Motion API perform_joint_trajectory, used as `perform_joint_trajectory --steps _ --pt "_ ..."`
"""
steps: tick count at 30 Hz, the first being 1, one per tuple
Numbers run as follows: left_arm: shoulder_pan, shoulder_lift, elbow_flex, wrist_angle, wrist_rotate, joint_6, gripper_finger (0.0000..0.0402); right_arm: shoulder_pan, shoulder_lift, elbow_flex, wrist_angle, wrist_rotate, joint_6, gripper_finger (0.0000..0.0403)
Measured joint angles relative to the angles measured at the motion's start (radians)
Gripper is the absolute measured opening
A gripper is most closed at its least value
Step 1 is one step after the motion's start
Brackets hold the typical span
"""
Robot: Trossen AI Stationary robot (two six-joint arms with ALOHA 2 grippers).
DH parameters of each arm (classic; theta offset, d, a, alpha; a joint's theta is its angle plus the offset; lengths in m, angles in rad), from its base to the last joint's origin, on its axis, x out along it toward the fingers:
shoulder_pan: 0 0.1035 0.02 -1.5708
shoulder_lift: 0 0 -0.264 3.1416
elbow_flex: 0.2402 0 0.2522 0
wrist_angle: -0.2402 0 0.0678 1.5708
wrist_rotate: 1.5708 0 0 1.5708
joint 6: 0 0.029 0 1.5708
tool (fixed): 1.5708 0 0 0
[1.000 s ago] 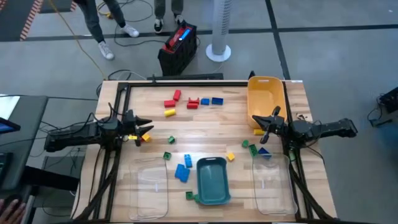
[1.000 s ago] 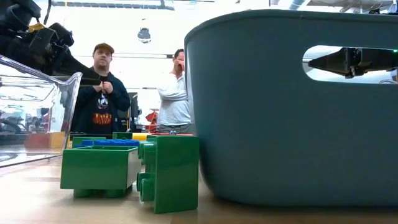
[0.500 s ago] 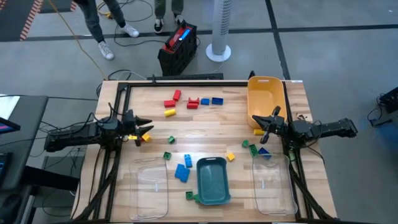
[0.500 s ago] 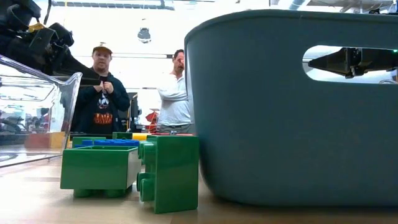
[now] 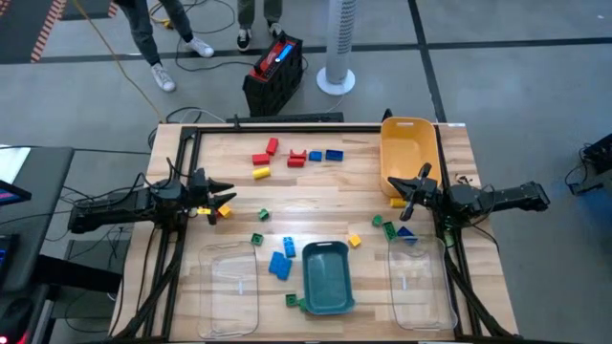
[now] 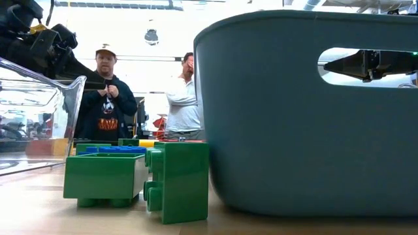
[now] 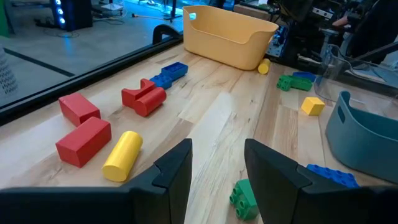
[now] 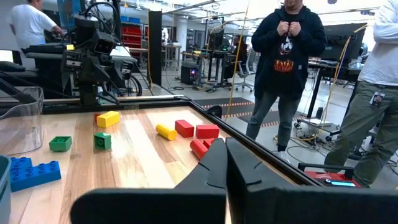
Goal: Sort blocks
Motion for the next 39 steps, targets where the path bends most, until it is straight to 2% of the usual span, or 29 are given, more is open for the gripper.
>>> perform_joint_trajectory --steps 27,28,32,39 --pt "0.0 0.0 0.0 0.0 0.0 0.0 0.0141 0.0 0.0 0.0 0.0 0.0 0.0 0.001" --pt "0.0 0.0 0.0 0.001 -0.001 0.013 0.0141 0.0 0.0 0.0 0.0 0.0 0.0 0.001" --pt "0.0 0.0 -0.003 0.031 -0.054 0.276 0.0141 0.0 0.0 0.0 0.0 0.0 0.0 0.001" --pt "0.0 0.0 -0.003 0.038 -0.058 0.47 0.0141 0.0 0.0 0.0 0.0 0.0 0.0 0.001"
